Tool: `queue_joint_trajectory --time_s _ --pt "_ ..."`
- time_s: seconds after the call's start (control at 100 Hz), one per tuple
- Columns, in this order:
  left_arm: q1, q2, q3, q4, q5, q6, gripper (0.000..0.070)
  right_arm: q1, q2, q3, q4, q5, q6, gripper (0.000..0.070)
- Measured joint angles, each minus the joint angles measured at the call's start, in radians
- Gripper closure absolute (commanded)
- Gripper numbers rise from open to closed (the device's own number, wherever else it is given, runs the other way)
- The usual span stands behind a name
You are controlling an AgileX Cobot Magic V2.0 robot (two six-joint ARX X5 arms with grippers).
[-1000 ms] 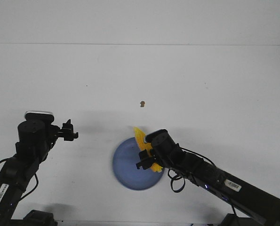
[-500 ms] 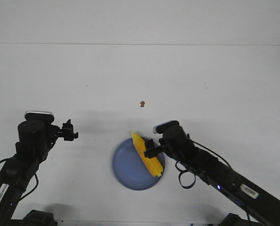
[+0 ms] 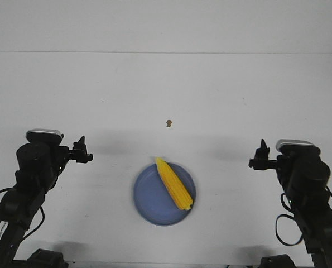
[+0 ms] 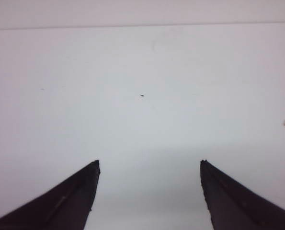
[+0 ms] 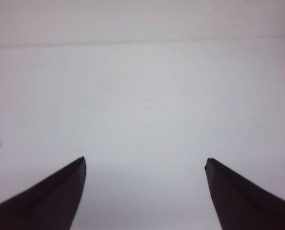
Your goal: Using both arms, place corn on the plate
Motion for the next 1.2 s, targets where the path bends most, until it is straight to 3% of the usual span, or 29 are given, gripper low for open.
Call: queue_joint_trajectory --time_s 0.08,0.23,0.3,0.42,0.56,0.64,0.69,0.71,0.8,0.82,0.84,1.2 --pt "0.0 -0.034 -0.014 0.011 0.06 0.0 0.0284 -0.024 -0.072 -0.014 0.002 -0.002 -0.018 0.0173" --pt "-0.001 -0.145 -0.089 0.026 0.066 0.0 0.0286 -0.026 -0.225 -0.095 0.0 -0.004 -0.044 0.0173" --pt "-0.001 -0.204 -0.13 0.026 0.056 0.0 0.0302 -0.026 -0.298 -0.143 -0.004 -0.004 -0.056 0.0173" --pt "-0.001 -0.318 -0.214 0.025 0.009 -0.006 0.0414 -0.026 -0.415 -0.233 -0.028 -0.005 -0.078 0.0173" --pt "-0.001 -0.451 -0.303 -0.002 -0.026 -0.023 0.0418 -0.026 -0.505 -0.308 -0.076 -0.005 -0.085 0.0175" --pt "-0.001 -0.505 -0.317 -0.048 -0.045 -0.026 0.0418 -0.026 -0.529 -0.309 -0.034 -0.004 -0.087 0.0185" --pt "-0.001 -0.526 -0.317 -0.062 -0.048 -0.026 0.0435 -0.026 -0.542 -0.306 -0.018 -0.004 -0.089 0.025" --pt "-0.001 -0.533 -0.317 -0.066 -0.048 -0.026 0.0473 -0.026 -0.546 -0.304 -0.018 -0.005 -0.089 0.0299" --pt "-0.001 -0.56 -0.317 -0.083 -0.048 -0.026 0.0656 -0.026 -0.546 -0.303 -0.024 -0.005 -0.089 0.0605" --pt "-0.001 -0.563 -0.317 -0.084 -0.048 -0.026 0.0699 -0.026 -0.546 -0.303 -0.027 -0.004 -0.09 0.0647" --pt "-0.001 -0.566 -0.317 -0.084 -0.048 -0.026 0.07 -0.026 -0.546 -0.303 -0.029 -0.004 -0.091 0.07" --pt "-0.001 -0.576 -0.317 -0.09 -0.048 -0.026 0.0685 -0.026 -0.546 -0.303 -0.028 0.013 -0.095 0.07"
